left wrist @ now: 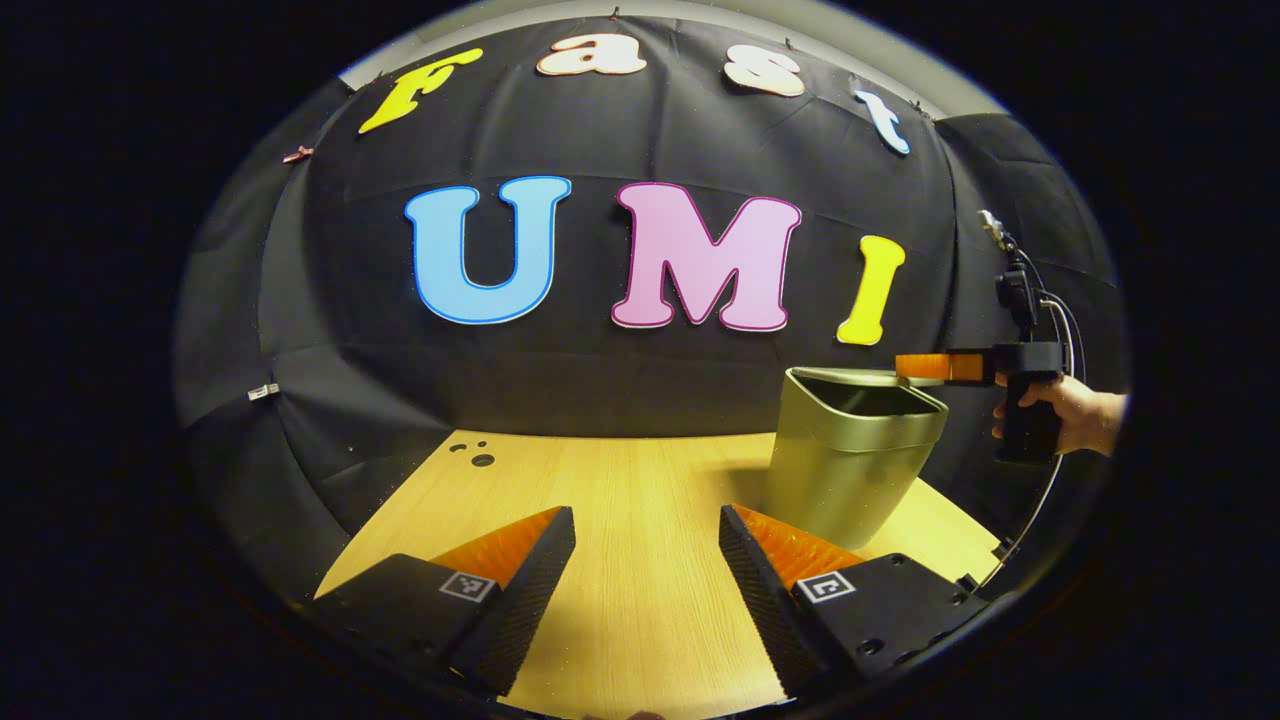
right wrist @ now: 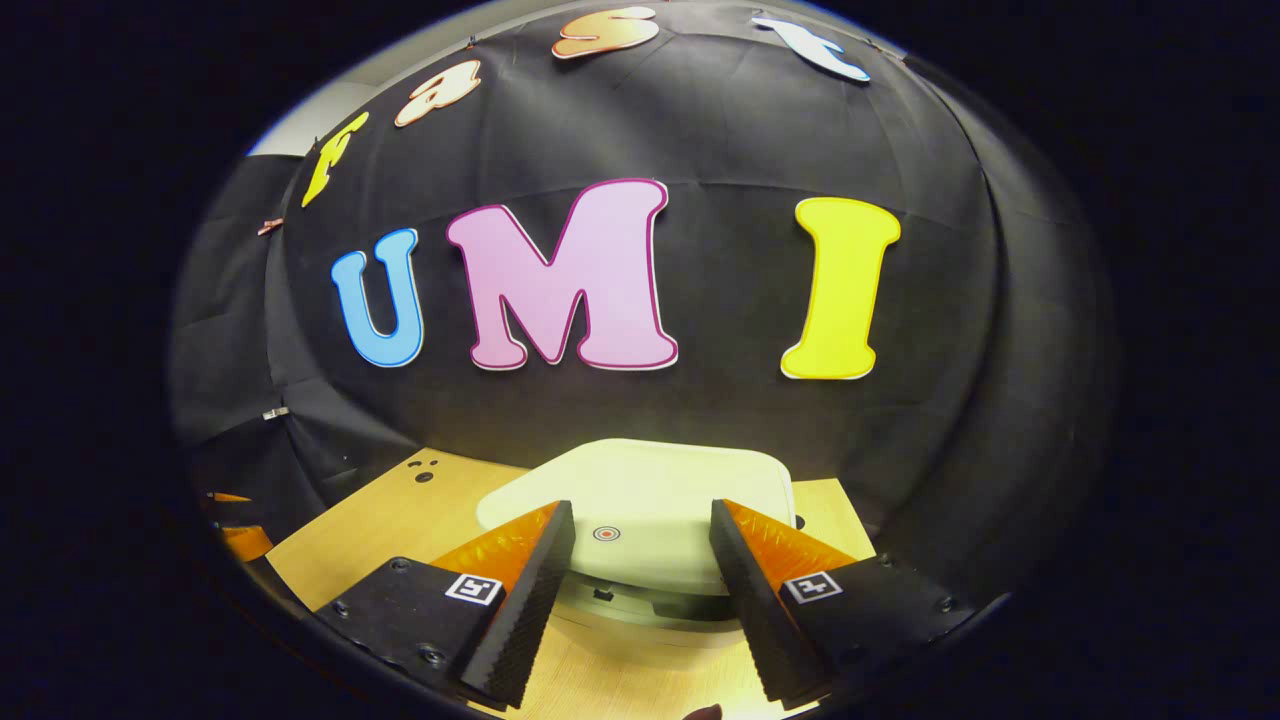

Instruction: Press the lid of the desktop garbage bin to open it, pick up the crumpled paper on the desktop and throw it into the bin, then pick up the pop can on the desktop and drop it into the bin, and finally close the garbage bin lid.

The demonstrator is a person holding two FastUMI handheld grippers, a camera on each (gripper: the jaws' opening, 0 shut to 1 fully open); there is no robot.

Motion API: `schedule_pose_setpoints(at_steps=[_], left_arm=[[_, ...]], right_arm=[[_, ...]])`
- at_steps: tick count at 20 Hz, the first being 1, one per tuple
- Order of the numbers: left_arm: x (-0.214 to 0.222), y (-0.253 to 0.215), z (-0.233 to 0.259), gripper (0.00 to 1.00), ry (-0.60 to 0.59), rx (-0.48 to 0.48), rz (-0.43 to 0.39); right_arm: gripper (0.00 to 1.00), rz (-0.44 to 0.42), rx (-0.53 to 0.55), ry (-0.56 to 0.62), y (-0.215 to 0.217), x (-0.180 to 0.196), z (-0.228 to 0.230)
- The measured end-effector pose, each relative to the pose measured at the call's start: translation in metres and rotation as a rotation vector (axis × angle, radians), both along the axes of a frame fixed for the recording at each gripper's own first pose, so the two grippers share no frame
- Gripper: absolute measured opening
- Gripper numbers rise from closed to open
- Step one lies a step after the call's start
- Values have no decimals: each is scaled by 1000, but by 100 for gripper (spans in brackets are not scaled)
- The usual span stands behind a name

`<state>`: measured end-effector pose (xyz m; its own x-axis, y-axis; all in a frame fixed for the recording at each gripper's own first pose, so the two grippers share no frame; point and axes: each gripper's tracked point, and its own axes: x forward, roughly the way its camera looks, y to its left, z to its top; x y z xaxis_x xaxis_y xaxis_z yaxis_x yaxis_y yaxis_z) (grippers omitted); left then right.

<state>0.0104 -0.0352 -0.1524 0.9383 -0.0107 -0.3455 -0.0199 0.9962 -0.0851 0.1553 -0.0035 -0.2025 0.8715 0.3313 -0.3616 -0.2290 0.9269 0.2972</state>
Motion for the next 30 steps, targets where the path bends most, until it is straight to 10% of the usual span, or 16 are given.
schedule_pose_setpoints(at_steps=[19,30], left_arm=[[-9,15,1,93,-1,-10,56],[1,-2,3,98,-28,11,121]], right_arm=[[90,-9,-47,-26,27,0,-30],[90,23,2,-239,18,-11,39]])
